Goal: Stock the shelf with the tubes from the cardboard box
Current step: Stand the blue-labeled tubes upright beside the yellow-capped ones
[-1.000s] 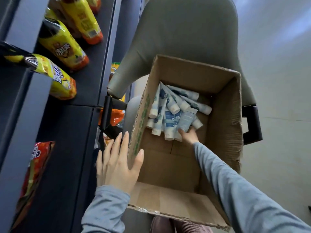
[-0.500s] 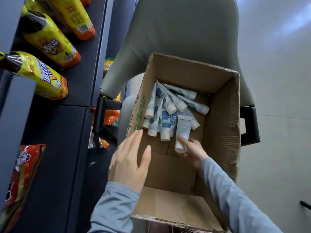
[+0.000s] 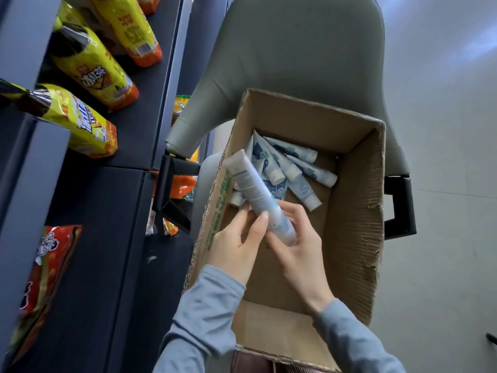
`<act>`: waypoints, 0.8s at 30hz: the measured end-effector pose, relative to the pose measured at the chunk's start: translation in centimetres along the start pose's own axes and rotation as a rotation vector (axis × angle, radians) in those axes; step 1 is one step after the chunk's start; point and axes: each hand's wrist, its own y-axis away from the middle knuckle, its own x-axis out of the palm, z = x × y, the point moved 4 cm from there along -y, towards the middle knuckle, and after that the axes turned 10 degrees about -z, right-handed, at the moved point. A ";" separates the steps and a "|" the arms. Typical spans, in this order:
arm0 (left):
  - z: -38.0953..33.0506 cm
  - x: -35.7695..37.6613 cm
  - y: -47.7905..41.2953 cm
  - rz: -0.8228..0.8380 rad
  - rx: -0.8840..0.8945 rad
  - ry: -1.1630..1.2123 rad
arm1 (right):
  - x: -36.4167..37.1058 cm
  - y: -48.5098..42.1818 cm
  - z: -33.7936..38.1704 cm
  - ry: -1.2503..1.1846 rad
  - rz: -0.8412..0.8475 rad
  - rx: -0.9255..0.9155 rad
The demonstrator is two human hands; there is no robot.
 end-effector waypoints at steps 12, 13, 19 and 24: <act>1.9 -1.0 -0.1 -0.199 -0.322 0.635 | 2.3 2.1 0.6 0.159 0.059 -0.352; 1.9 -0.9 -0.1 -0.191 -0.335 0.629 | 2.1 2.3 0.5 0.152 0.069 -0.341; 1.9 -1.5 -0.1 -0.232 -0.355 0.612 | 0.9 2.5 -0.4 0.125 0.157 -0.268; 2.8 -2.9 -0.5 -0.234 -0.350 0.626 | -1.0 -0.2 -5.0 0.183 0.000 0.018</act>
